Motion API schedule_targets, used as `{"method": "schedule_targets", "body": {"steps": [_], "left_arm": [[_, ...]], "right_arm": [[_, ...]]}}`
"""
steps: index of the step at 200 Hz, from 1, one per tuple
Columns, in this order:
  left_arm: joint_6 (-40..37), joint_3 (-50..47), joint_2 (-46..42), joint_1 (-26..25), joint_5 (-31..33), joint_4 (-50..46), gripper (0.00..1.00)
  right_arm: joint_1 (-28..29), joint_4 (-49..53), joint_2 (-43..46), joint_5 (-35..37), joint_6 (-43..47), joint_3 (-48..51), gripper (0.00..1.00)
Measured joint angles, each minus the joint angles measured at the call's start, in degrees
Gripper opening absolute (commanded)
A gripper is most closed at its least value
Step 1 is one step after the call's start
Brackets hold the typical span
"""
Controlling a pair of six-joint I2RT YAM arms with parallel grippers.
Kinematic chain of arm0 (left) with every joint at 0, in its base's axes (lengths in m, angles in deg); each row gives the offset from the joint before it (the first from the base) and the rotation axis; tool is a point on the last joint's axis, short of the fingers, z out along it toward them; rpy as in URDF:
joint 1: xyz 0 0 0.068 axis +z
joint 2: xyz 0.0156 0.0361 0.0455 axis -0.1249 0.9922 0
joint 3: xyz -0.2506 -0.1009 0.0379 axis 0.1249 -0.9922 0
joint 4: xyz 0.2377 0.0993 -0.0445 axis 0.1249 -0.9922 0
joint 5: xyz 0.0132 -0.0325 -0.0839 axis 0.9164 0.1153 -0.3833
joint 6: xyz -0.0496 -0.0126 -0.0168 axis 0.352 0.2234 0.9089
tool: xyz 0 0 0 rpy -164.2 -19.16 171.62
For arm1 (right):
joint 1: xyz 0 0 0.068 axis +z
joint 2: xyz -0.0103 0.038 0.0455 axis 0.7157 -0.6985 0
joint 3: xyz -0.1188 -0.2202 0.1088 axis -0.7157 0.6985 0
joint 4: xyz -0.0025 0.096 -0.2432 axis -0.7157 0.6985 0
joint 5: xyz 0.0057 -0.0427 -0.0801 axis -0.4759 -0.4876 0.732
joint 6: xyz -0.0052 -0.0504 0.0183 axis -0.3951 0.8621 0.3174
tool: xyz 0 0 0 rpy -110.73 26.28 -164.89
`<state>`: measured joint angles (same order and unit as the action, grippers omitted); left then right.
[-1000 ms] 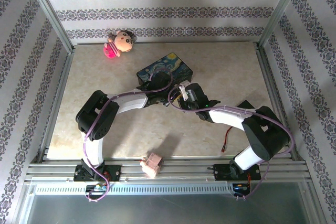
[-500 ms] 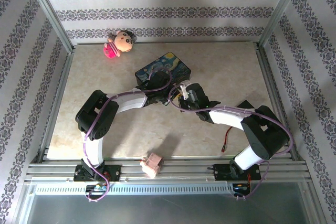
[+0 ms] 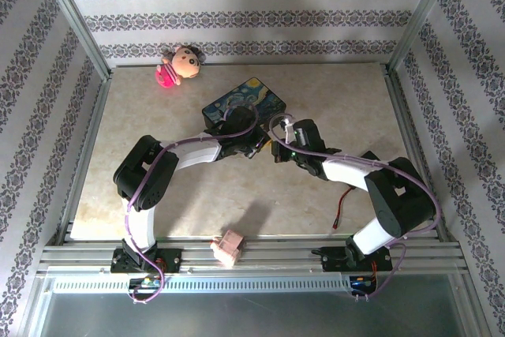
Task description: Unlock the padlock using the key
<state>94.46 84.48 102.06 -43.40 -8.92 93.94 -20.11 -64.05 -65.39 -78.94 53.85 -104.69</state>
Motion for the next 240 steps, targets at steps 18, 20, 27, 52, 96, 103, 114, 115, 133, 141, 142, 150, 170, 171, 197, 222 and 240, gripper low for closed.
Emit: {"method": "schedule_targets", "body": {"steps": [18,20,27,52,96,103,114,115,133,141,142,150,170,171,197,222,240], "left_arm": [[0.1,0.0,0.0,0.0,-0.3,0.1,0.00],[0.1,0.0,0.0,0.0,-0.3,0.1,0.00],[0.1,0.0,0.0,0.0,-0.4,0.2,0.00],[0.3,0.0,0.0,0.0,-0.8,0.6,0.00],[0.3,-0.5,0.0,0.0,-1.3,1.4,0.00],[0.3,-0.7,0.0,0.0,-1.4,1.6,0.00],[0.3,-0.8,0.0,0.0,-1.6,1.6,0.00],[0.3,-0.8,0.0,0.0,-1.6,1.6,0.00],[0.3,-1.1,0.0,0.0,-1.8,1.8,0.00],[0.2,-1.3,0.0,0.0,-1.8,2.0,0.00],[0.2,-1.3,0.0,0.0,-1.8,2.0,0.00],[0.2,-1.4,0.0,0.0,-1.8,2.1,0.00],[0.0,-1.6,0.0,0.0,-1.7,2.4,0.00],[0.0,-1.6,0.0,0.0,-1.7,2.4,0.00],[-0.6,-1.9,-0.1,0.0,-1.5,2.6,0.00],[-1.0,-2.3,-0.2,0.0,-1.4,2.9,0.04],[-1.0,-2.5,-0.4,0.0,-1.4,3.1,0.14]], "right_arm": [[-1.1,-0.5,0.0,-2.5,-3.1,0.3,0.00],[-1.2,-0.5,0.0,-2.7,-3.4,0.3,0.00],[-1.6,-0.7,0.0,-3.7,-4.6,0.4,0.00],[-3.1,-0.9,0.0,-6.8,-8.5,0.5,0.00],[-5.6,-3.3,-1.2,-12.7,-17.0,1.2,0.00],[-6.0,-4.3,-1.4,-13.7,-18.6,1.7,0.00],[-6.6,-5.9,-1.8,-15.2,-21.3,2.4,0.00],[-6.6,-6.0,-1.9,-15.3,-21.5,2.5,0.00],[-7.5,-9.9,-2.9,-17.8,-26.2,3.9,0.00],[-7.9,-12.1,-3.6,-18.9,-28.4,4.6,0.00],[-8.0,-12.3,-3.6,-18.9,-28.5,4.7,0.00],[-8.4,-14.8,-4.4,-20.1,-30.9,5.4,0.00],[-9.3,-21.1,-6.3,-22.4,-36.0,7.3,0.00],[-9.4,-21.6,-6.4,-22.5,-36.5,7.4,0.00],[-10.1,-29.2,-9.4,-24.8,-41.8,9.1,0.00],[-10.2,-33.5,-10.5,-25.0,-44.8,10.3,0.00],[-10.2,-34.1,-10.6,-25.0,-45.7,10.5,0.00]]}}
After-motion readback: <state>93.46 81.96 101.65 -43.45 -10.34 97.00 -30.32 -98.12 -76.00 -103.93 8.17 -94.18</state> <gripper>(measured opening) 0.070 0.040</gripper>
